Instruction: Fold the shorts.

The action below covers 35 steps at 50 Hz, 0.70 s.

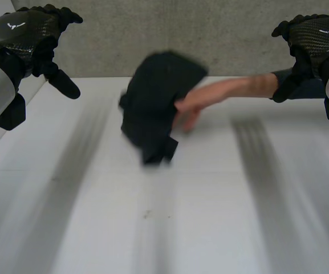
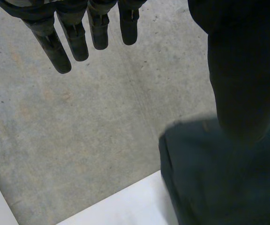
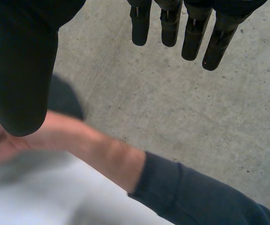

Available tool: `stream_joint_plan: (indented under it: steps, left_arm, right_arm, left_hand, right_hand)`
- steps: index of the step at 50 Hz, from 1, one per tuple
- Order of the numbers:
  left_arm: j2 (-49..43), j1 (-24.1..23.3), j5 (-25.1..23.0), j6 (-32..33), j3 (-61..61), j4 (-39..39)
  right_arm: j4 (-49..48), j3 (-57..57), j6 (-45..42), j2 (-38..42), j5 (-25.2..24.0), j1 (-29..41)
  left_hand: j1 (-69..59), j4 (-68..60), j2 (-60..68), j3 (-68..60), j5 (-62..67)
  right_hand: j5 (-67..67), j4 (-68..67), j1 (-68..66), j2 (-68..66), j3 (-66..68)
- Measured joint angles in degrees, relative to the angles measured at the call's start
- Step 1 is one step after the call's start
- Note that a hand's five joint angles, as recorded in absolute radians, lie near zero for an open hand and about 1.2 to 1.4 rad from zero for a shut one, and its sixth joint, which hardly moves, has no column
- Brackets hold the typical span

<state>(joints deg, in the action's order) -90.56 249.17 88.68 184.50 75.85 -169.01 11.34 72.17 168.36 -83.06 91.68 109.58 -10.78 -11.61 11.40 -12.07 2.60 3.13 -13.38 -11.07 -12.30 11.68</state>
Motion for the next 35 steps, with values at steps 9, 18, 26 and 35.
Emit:
stream_joint_plan:
  steps: [9,18,26,35]
  left_arm:
    - [-0.08,0.00,0.00,0.01,-0.06,-0.04]
    - [-0.68,-0.02,0.00,-0.04,0.02,-0.31]
    - [-3.65,-0.49,0.15,-0.36,0.29,-1.42]
    - [-18.79,-6.82,3.09,-2.74,-2.01,-3.68]
  right_arm:
    - [-0.05,0.19,0.04,0.01,0.00,0.06]
    - [-0.12,0.21,0.03,0.06,-0.03,0.09]
    - [-0.23,0.47,-1.77,0.72,-1.85,0.21]
    - [-0.16,3.39,-12.54,4.79,-6.71,0.97]
  left_hand:
    - [0.00,0.00,0.00,0.00,0.00]
    - [0.00,0.00,0.00,0.00,0.00]
    - [-0.98,-0.64,0.72,-0.38,0.27]
    - [-12.87,-12.08,12.18,-11.48,11.26]
  right_hand:
    - [0.00,0.00,0.00,0.02,0.00]
    - [0.00,0.00,0.00,0.00,0.00]
    - [0.00,0.00,0.00,0.00,0.00]
    - [0.00,0.00,0.00,0.03,0.00]
